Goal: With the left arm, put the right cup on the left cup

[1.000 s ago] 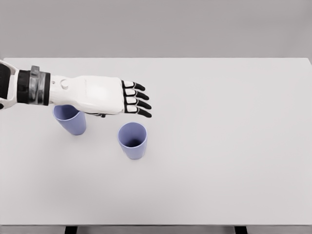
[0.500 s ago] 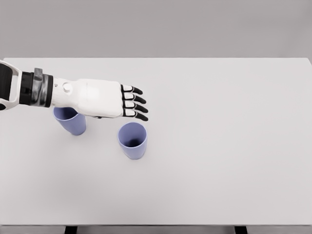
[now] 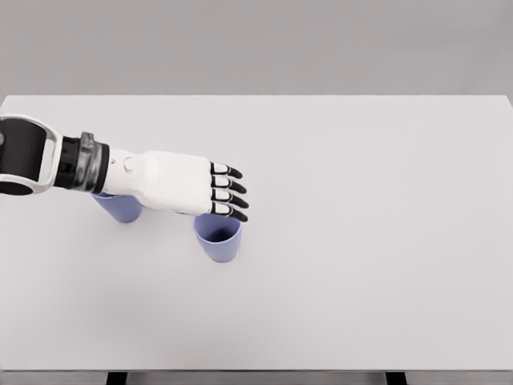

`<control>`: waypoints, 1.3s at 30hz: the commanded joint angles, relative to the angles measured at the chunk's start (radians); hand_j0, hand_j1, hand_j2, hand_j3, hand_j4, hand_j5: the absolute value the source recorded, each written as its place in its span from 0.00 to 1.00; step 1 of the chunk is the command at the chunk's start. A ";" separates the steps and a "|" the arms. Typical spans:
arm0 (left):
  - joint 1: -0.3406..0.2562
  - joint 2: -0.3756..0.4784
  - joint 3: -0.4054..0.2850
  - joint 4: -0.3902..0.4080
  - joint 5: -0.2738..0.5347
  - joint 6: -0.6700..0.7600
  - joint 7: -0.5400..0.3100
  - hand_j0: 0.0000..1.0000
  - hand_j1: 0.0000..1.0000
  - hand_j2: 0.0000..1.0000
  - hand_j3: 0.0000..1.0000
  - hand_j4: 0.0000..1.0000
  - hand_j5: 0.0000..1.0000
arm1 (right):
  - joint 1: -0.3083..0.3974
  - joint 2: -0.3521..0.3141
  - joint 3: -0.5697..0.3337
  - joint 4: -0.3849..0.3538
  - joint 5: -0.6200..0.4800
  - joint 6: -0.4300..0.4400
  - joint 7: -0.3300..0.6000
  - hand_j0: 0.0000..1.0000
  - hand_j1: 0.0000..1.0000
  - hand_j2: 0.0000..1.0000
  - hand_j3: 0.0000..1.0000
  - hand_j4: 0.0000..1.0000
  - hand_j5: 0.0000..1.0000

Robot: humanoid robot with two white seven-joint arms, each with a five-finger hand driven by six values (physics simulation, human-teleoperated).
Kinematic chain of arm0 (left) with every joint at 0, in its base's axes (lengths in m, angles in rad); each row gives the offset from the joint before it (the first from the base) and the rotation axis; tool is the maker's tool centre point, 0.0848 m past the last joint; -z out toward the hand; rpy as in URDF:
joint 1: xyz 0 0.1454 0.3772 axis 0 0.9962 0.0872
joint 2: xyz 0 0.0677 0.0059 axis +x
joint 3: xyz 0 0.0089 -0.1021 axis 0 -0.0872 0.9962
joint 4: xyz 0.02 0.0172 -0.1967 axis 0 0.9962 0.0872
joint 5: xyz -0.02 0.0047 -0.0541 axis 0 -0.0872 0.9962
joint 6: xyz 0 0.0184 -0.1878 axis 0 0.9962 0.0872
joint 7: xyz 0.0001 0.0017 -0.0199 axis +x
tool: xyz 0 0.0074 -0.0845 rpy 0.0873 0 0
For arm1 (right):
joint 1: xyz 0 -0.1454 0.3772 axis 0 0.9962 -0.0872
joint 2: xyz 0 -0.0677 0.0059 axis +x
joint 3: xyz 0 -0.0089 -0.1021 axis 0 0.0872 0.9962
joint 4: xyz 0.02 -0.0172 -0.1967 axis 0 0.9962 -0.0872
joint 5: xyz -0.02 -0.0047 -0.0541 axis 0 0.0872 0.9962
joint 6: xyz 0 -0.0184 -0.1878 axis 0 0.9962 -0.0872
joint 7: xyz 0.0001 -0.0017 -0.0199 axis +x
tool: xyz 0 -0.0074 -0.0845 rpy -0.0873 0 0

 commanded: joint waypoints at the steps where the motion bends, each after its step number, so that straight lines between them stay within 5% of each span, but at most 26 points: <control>1: 0.000 0.000 -0.010 0.000 -0.003 0.001 0.001 0.99 0.99 0.99 0.99 0.99 0.99 | 0.002 0.000 0.000 0.000 0.001 0.000 0.000 1.00 1.00 1.00 1.00 1.00 1.00; 39: 0.057 -0.054 -0.016 0.002 -0.080 0.001 0.001 1.00 1.00 1.00 1.00 1.00 1.00 | 0.000 0.000 0.000 0.000 0.000 0.000 0.000 1.00 1.00 1.00 1.00 1.00 1.00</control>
